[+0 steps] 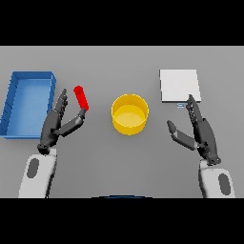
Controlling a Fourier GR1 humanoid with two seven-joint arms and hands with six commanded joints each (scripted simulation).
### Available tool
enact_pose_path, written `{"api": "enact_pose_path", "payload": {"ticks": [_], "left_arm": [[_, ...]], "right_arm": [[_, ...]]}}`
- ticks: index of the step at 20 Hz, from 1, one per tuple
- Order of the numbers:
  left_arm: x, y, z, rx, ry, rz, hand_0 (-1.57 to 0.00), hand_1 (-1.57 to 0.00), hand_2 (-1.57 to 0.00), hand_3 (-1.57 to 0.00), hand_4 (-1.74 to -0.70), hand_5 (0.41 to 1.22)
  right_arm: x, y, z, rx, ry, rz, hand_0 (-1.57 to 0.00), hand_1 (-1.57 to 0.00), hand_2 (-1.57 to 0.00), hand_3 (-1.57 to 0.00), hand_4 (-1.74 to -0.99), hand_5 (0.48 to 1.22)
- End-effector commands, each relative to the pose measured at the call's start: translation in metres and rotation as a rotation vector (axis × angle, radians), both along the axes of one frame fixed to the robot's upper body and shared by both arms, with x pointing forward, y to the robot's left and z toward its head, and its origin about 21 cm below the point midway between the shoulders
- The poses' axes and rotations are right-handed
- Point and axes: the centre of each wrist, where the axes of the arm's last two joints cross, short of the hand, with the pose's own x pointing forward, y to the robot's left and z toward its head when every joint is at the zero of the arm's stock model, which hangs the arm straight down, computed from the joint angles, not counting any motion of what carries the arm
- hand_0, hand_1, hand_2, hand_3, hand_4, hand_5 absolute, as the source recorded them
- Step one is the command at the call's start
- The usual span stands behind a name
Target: Pick up the red beaker and tilt it to pour out 1 green nut into yellow bowl. Pick up the yellow bowl and place it on the metallic measuring scale.
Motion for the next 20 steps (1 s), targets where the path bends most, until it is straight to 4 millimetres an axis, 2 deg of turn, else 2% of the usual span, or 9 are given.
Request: {"api": "enact_pose_path", "payload": {"ticks": [1, 4, 8, 10, 14, 16, 18, 19, 20], "left_arm": [[0.006, -0.001, -0.004, -0.004, -0.007, 0.004, 0.00, 0.00, 0.00, 0.00, -1.21, 0.654], [0.031, -0.008, -0.006, -0.004, -0.008, 0.004, 0.00, 0.00, 0.00, 0.00, -1.22, 0.644], [0.049, -0.019, -0.014, 0.012, -0.021, -0.005, 0.00, 0.00, 0.00, 0.00, -1.23, 0.635], [0.061, -0.019, -0.011, 0.037, -0.019, 0.002, 0.00, 0.00, 0.00, 0.00, -1.22, 0.635], [0.073, -0.024, -0.015, 0.044, -0.031, 0.000, 0.00, 0.00, 0.00, 0.00, -1.26, 0.668], [0.075, -0.026, -0.020, 0.037, -0.041, -0.010, 0.00, 0.00, 0.00, 0.00, -1.29, 0.686], [0.076, -0.032, -0.025, 0.012, -0.050, -0.010, 0.00, 0.00, 0.00, 0.00, -1.33, 0.709], [0.079, -0.035, -0.026, 0.001, -0.051, -0.001, 0.00, -0.01, -0.05, -0.03, -1.35, 0.726], [0.082, -0.035, -0.026, -0.009, -0.047, 0.017, -0.15, -0.15, -0.18, -0.13, -1.36, 0.747]], "right_arm": [[0.002, -0.001, -0.001, 0.002, 0.011, -0.005, 0.00, 0.00, 0.00, 0.00, -1.292, 0.615], [0.002, 0.000, 0.004, -0.010, 0.006, -0.012, 0.00, 0.00, 0.00, 0.00, -1.295, 0.622], [-0.001, 0.003, 0.000, -0.011, 0.011, -0.017, 0.00, 0.00, 0.00, 0.00, -1.301, 0.631], [0.002, 0.002, 0.001, -0.022, 0.028, -0.023, 0.00, 0.00, 0.00, 0.00, -1.299, 0.634], [0.004, -0.002, -0.001, -0.025, 0.026, -0.030, 0.00, 0.00, 0.00, 0.00, -1.300, 0.642], [0.003, 0.001, 0.001, -0.027, 0.005, -0.028, 0.00, 0.00, 0.00, 0.00, -1.300, 0.646], [0.006, -0.003, 0.001, -0.025, 0.021, -0.036, 0.00, 0.00, 0.00, 0.00, -1.303, 0.646], [0.006, -0.001, -0.003, -0.024, 0.027, -0.034, 0.00, 0.00, 0.00, 0.00, -1.301, 0.647], [0.007, 0.000, 0.000, -0.023, 0.021, -0.033, 0.00, 0.00, 0.00, 0.00, -1.298, 0.646]]}}
